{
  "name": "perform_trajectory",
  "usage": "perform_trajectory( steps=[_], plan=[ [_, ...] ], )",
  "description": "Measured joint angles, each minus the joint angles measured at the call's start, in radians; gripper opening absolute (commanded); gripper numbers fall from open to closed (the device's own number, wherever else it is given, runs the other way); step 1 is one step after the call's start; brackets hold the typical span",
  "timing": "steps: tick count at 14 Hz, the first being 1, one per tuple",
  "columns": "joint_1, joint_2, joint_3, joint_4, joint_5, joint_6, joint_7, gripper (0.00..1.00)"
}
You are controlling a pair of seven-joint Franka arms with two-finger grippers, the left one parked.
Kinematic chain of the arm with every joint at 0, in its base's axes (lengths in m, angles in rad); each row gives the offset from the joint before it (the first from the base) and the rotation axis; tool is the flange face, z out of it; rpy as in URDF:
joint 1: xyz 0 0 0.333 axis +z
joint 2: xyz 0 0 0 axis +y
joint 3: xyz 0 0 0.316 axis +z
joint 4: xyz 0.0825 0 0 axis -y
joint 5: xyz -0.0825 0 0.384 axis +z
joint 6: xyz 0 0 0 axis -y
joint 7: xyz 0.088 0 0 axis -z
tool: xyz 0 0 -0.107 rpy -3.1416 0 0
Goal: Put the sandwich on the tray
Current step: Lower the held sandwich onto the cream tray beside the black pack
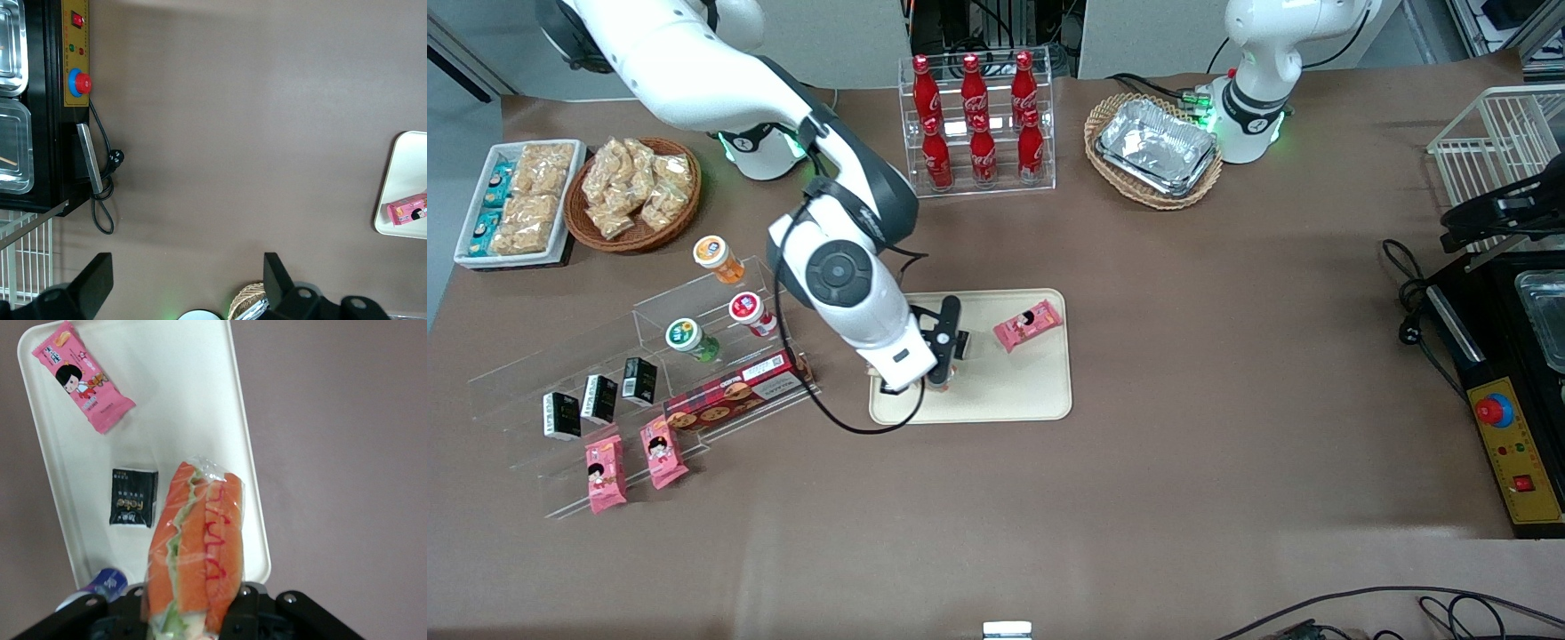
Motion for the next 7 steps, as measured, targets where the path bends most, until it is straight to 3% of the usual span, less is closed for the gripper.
perform_trajectory(
  steps=[7],
  plan=[
    [0.044,0.121,-0.013,-0.001,-0.063,0.128,-0.006,0.37]
  ],
)
